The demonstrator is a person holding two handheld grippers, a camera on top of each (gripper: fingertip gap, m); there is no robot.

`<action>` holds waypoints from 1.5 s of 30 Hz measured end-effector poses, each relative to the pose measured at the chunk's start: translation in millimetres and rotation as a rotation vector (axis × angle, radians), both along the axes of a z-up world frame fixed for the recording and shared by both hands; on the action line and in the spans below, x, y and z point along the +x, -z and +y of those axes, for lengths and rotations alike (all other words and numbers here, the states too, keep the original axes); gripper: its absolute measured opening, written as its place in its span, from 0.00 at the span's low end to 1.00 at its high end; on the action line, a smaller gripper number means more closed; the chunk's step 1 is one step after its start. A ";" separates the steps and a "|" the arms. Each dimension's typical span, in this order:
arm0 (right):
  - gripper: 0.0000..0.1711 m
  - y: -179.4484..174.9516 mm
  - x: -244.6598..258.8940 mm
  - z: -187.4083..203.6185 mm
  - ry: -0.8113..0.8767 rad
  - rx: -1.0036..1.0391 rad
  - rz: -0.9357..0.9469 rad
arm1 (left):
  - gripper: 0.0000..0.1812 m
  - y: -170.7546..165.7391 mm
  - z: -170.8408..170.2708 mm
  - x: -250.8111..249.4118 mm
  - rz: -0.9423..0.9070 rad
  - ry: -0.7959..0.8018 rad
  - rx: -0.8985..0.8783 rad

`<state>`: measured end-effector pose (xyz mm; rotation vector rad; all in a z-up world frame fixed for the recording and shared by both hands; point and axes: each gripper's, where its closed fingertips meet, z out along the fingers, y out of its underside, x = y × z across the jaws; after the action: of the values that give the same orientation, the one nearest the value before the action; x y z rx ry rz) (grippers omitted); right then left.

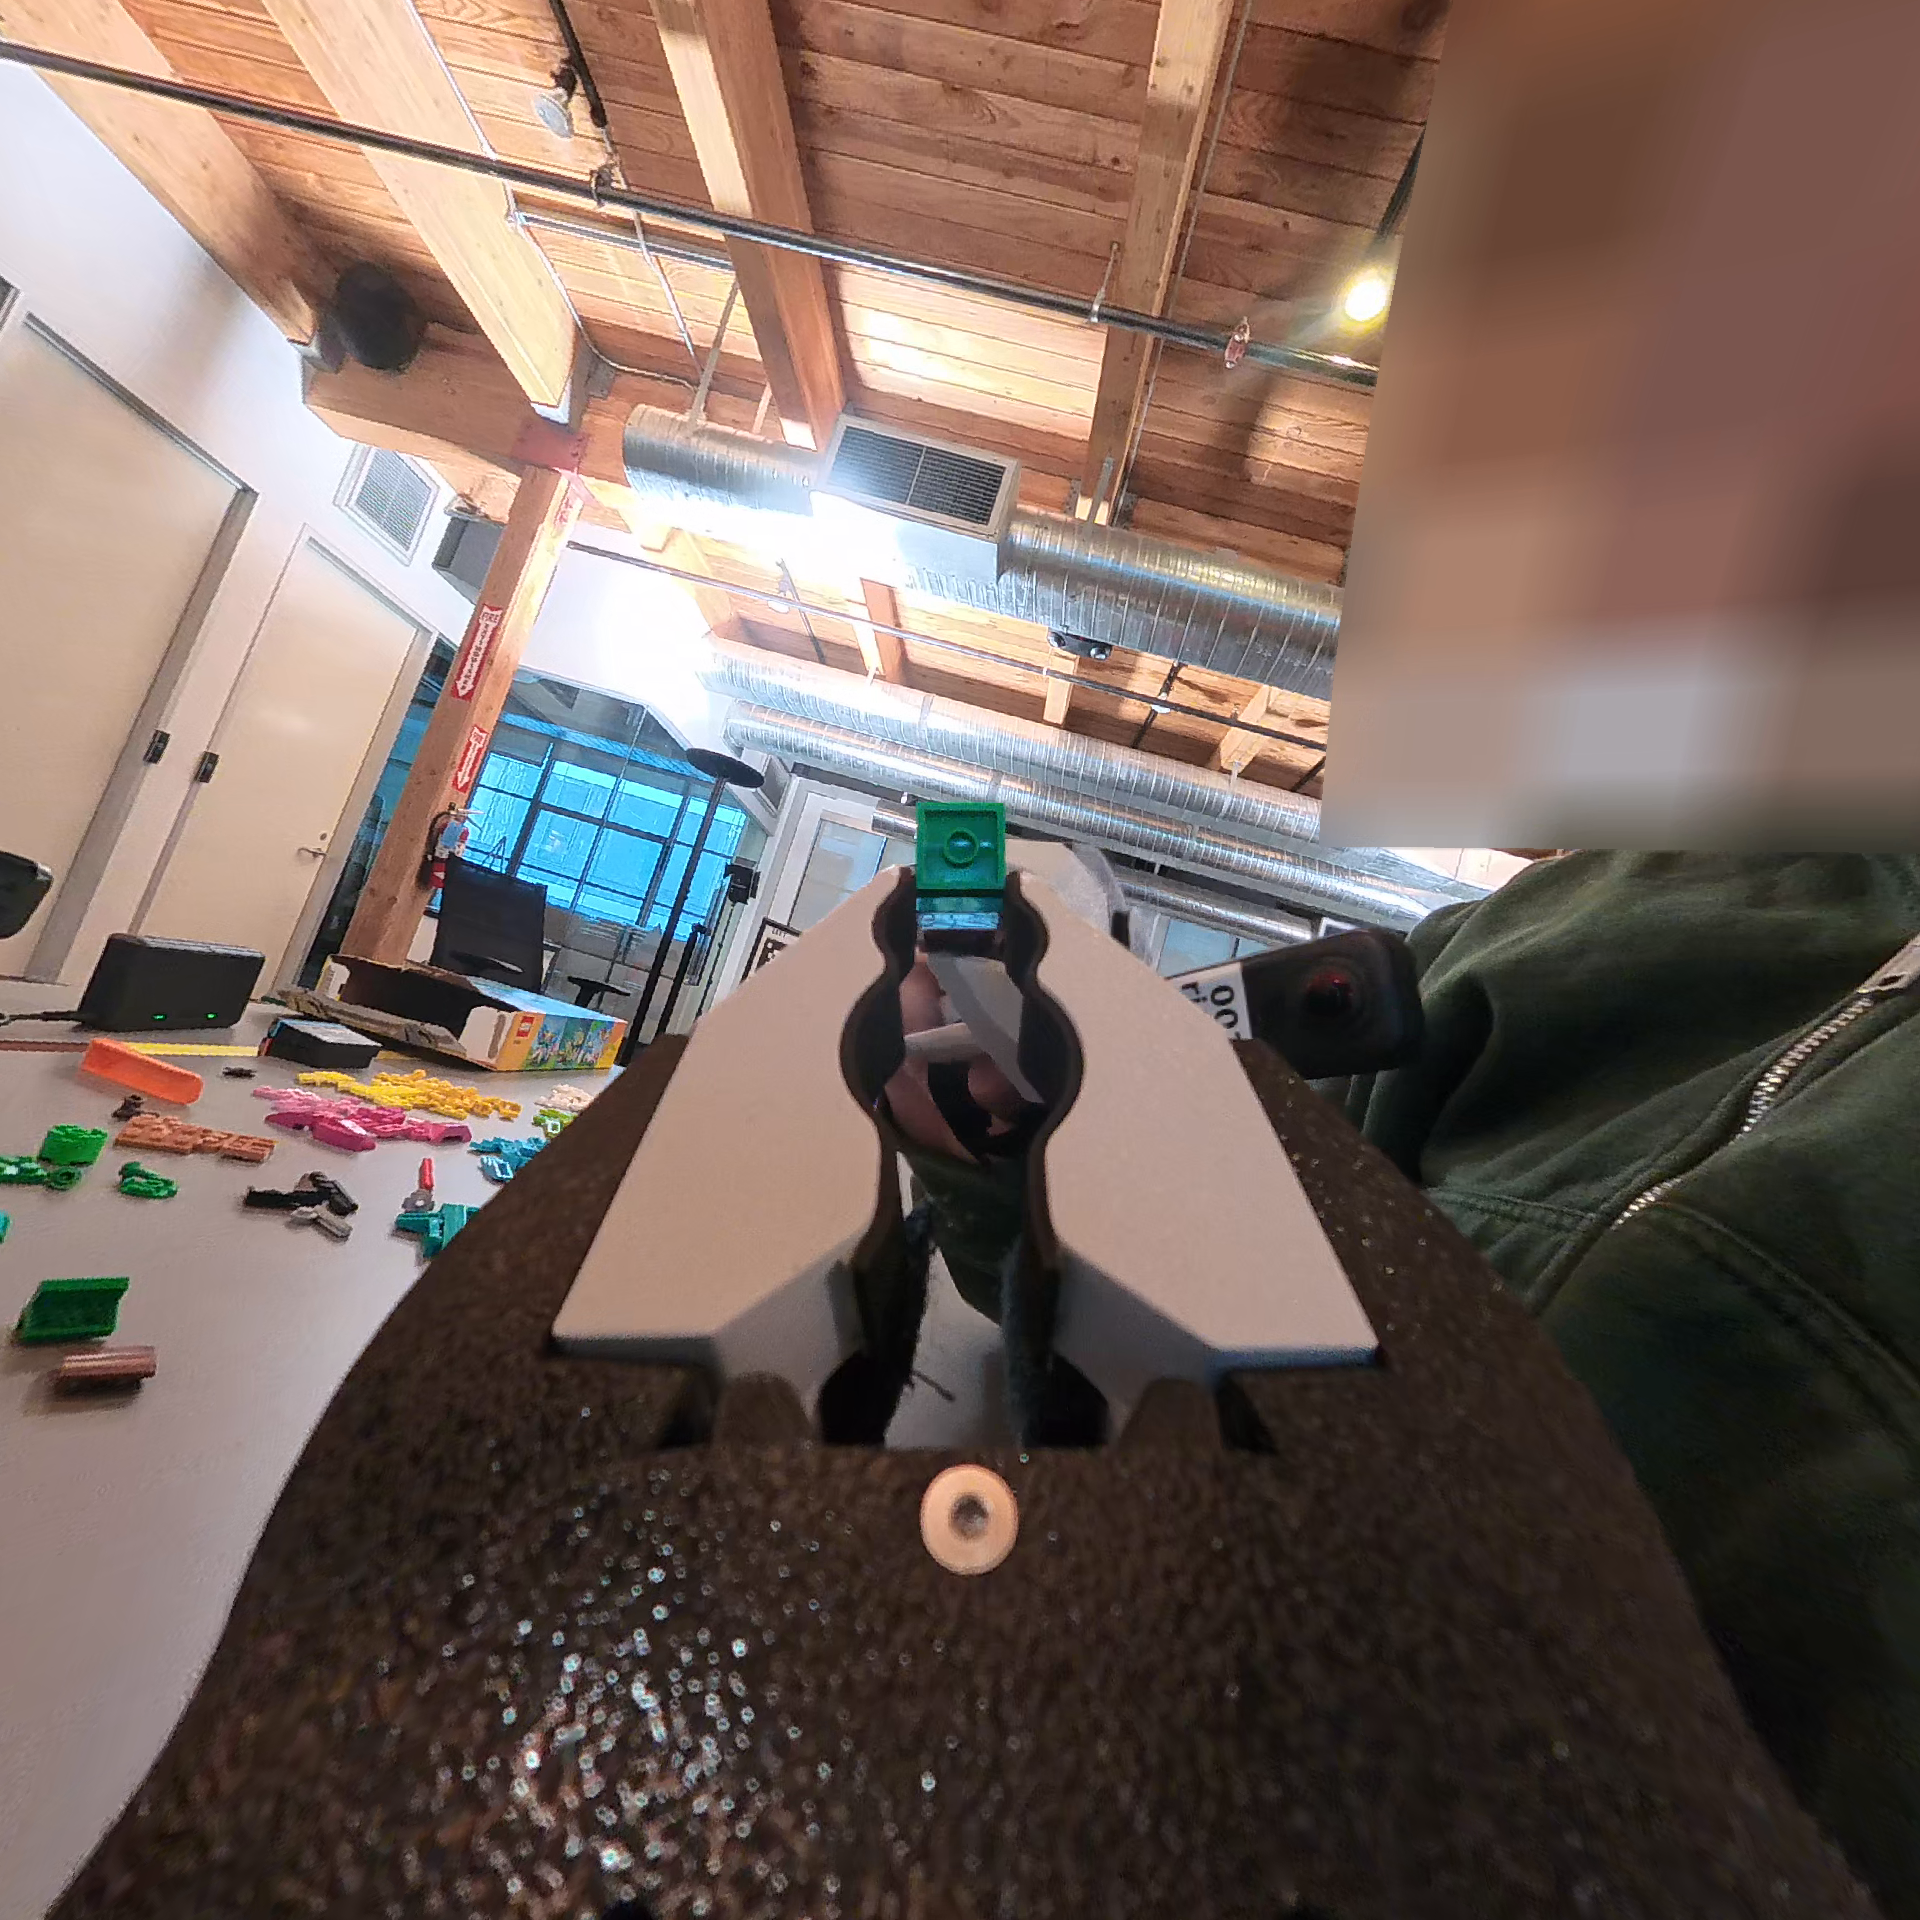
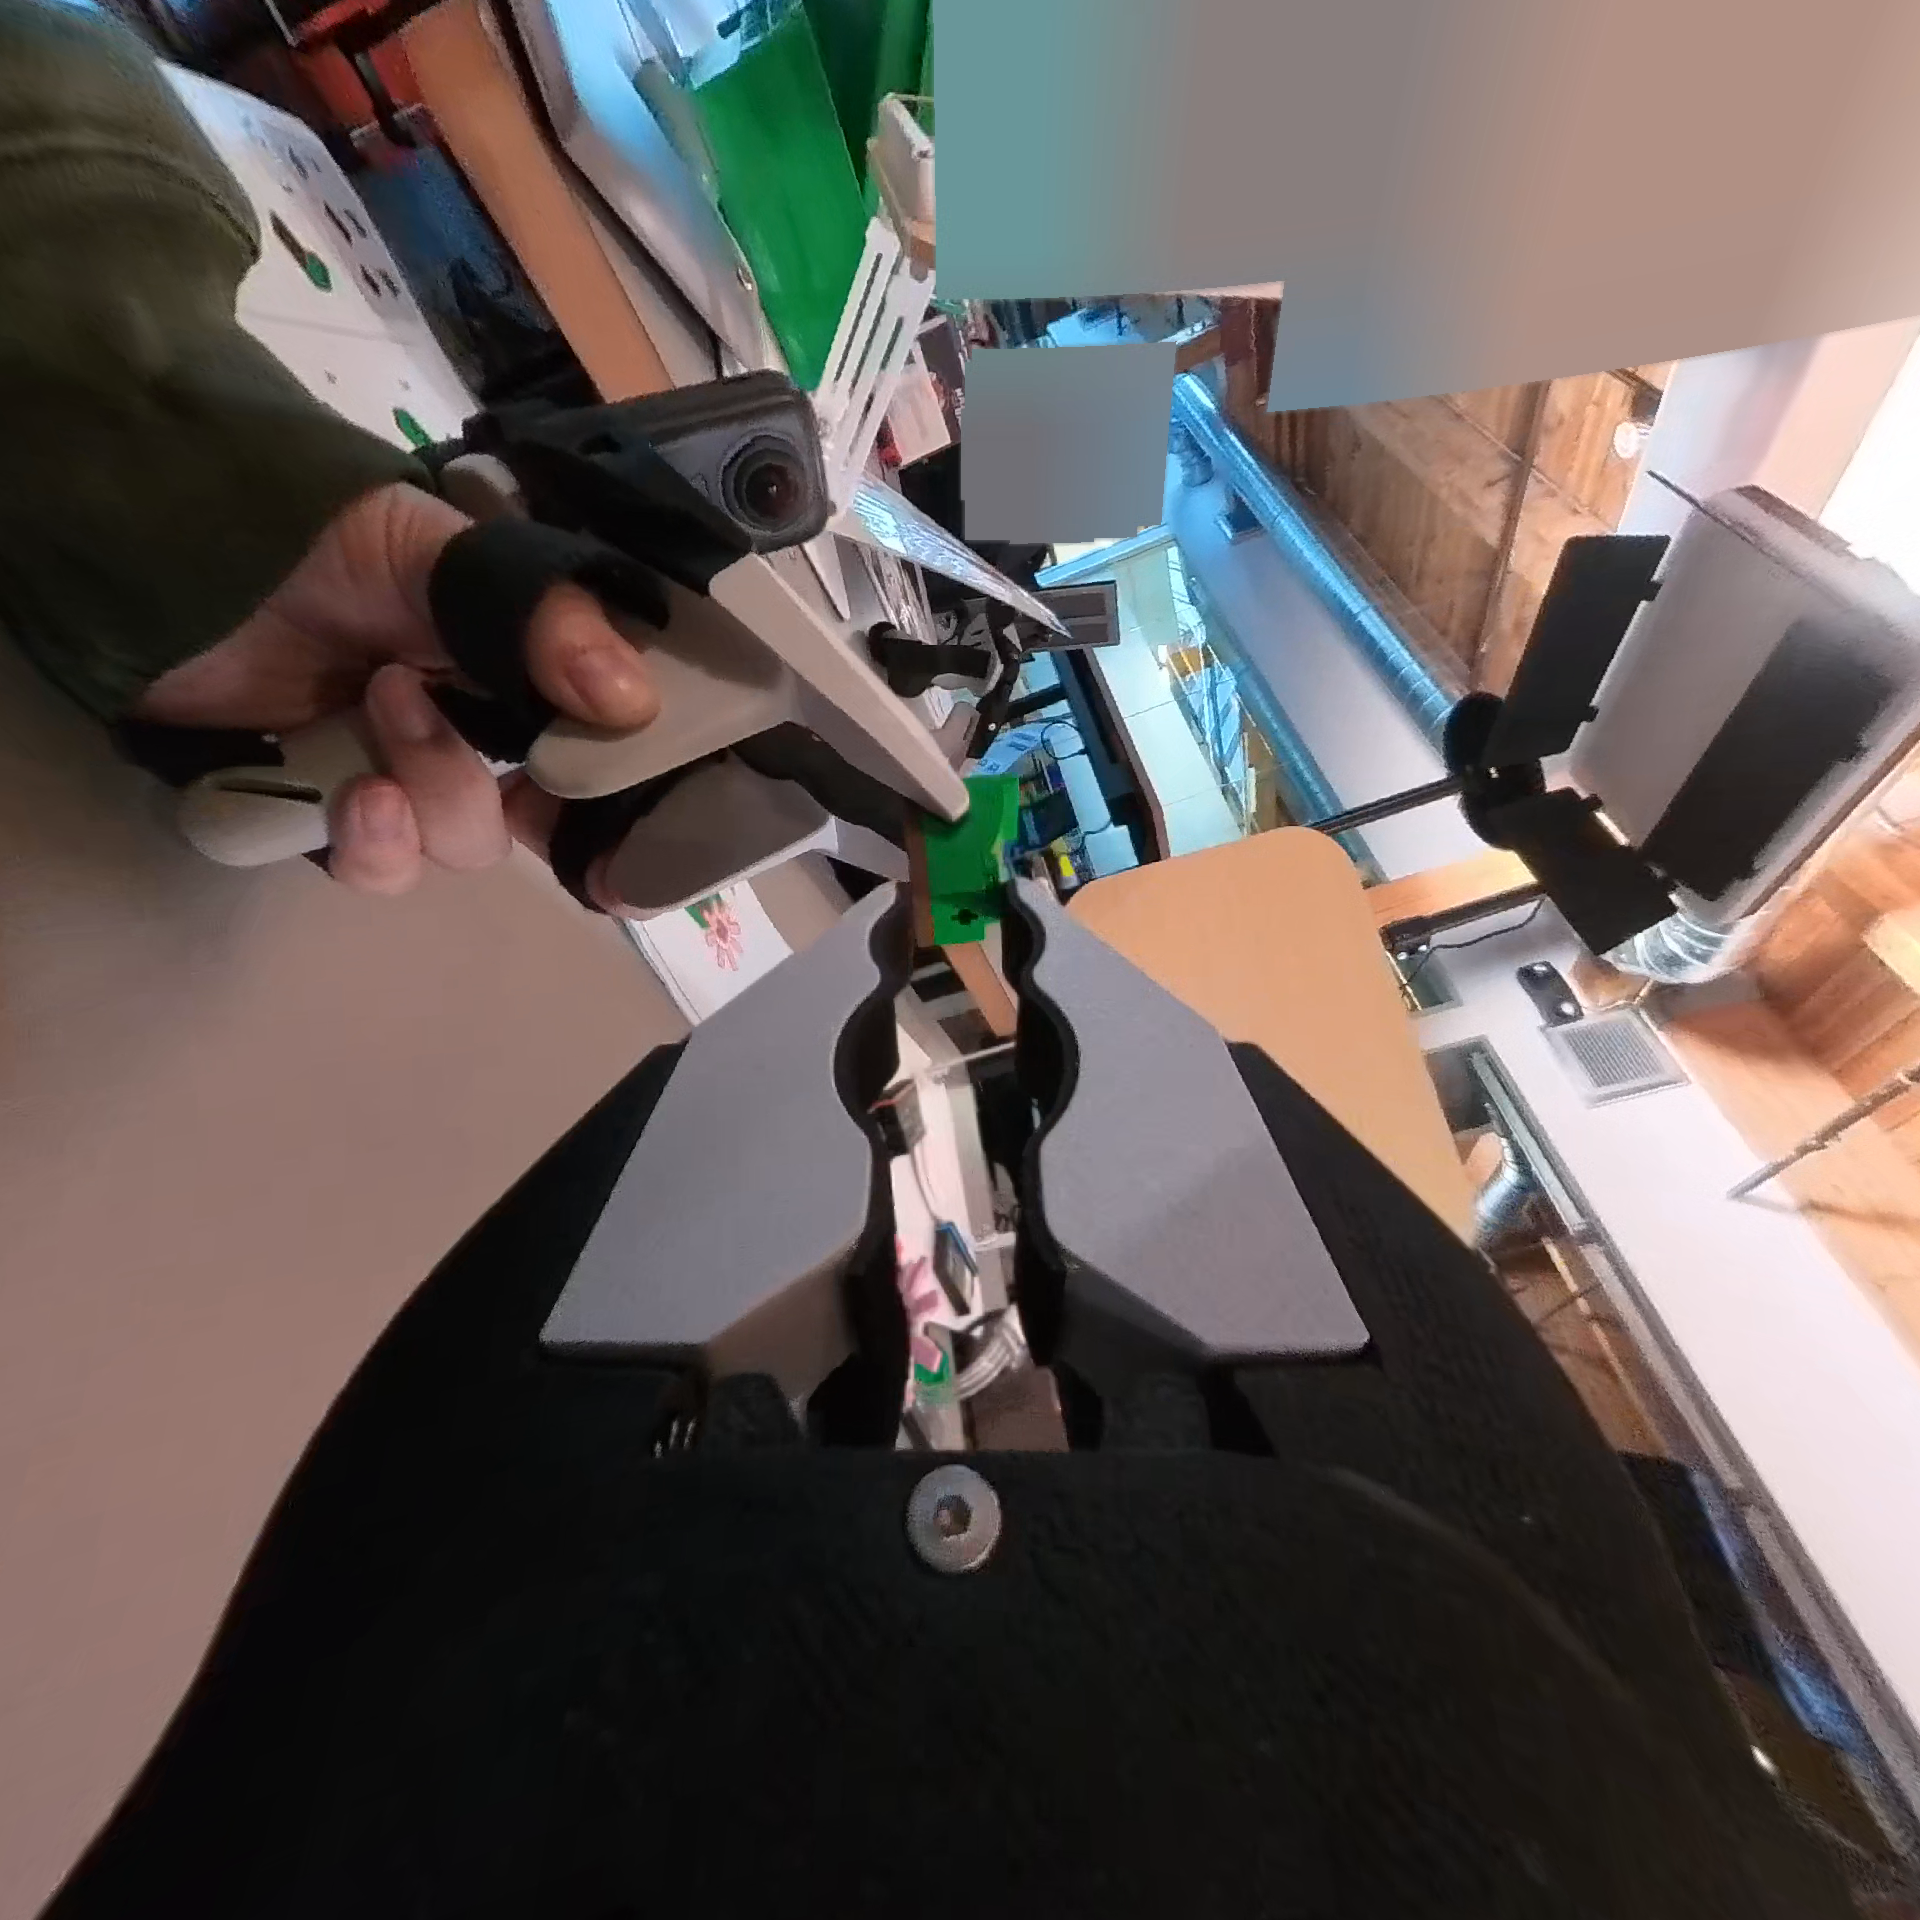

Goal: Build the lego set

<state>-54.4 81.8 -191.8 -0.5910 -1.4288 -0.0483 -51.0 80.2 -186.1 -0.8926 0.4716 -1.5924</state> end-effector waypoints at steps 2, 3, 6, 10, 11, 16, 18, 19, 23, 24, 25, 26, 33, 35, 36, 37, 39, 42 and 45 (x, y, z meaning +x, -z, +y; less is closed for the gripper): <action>0.15 1.1 -0.5 3.5 0.000 -0.011 0.029 | 0.08 1.3 4.9 -1.7 0.003 -0.028 -0.019; 0.28 4.7 -0.3 7.3 0.005 -0.043 0.028 | 0.07 2.7 11.0 -5.2 -0.002 -0.063 -0.042; 0.42 10.5 5.9 23.9 0.031 -0.169 0.099 | 0.08 1.7 25.0 -24.9 -0.080 -0.143 -0.099; 0.42 12.5 20.5 52.9 0.109 -0.229 0.261 | 0.07 2.6 30.4 -31.6 -0.103 -0.177 -0.122; 0.41 13.7 23.5 59.7 0.131 -0.243 0.295 | 0.07 2.9 30.4 -30.6 -0.098 -0.176 -0.122; 0.35 16.8 38.3 75.6 0.169 -0.314 0.392 | 0.07 3.8 30.5 -28.9 -0.095 -0.163 -0.126; 0.32 14.7 43.3 77.1 0.153 -0.347 0.432 | 0.08 4.2 28.9 -25.1 -0.079 -0.149 -0.119; 0.32 14.6 44.9 78.4 0.149 -0.366 0.446 | 0.07 3.9 27.0 -23.1 -0.073 -0.137 -0.111; 0.30 12.8 45.9 78.5 0.128 -0.398 0.467 | 0.08 3.4 21.5 -16.9 -0.050 -0.107 -0.088; 0.30 12.8 45.5 77.6 0.126 -0.394 0.466 | 0.08 3.5 20.6 -15.8 -0.045 -0.104 -0.084; 0.29 13.0 45.1 76.8 0.125 -0.389 0.461 | 0.08 3.6 20.0 -15.0 -0.041 -0.102 -0.080; 0.28 13.8 44.5 76.6 0.125 -0.386 0.456 | 0.08 3.4 19.5 -14.6 -0.039 -0.101 -0.077; 0.26 14.9 46.7 79.1 0.131 -0.403 0.466 | 0.08 0.6 19.0 -19.2 -0.030 -0.168 -0.045; 0.26 15.1 47.6 80.1 0.132 -0.410 0.471 | 0.07 -4.7 15.0 -26.4 0.019 -0.333 0.059; 0.25 15.4 47.8 80.5 0.133 -0.412 0.472 | 0.07 -7.9 10.9 -29.3 0.049 -0.436 0.134; 0.25 15.8 48.0 80.9 0.133 -0.414 0.472 | 0.08 -8.8 9.6 -30.2 0.087 -0.525 0.180; 0.24 17.0 47.7 81.3 0.130 -0.420 0.470 | 0.07 -7.2 10.4 -28.5 0.163 -0.650 0.221; 0.24 17.8 45.3 80.2 0.115 -0.428 0.463 | 0.08 -4.1 9.8 -24.8 0.235 -0.749 0.220; 0.24 20.1 41.8 79.6 0.108 -0.440 0.447 | 0.08 -3.9 8.9 -26.8 0.277 -0.800 0.216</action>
<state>-12.6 161.3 -211.9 -0.9730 -0.9704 0.3036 -77.8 89.1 -182.2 -0.9743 0.3958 -0.6819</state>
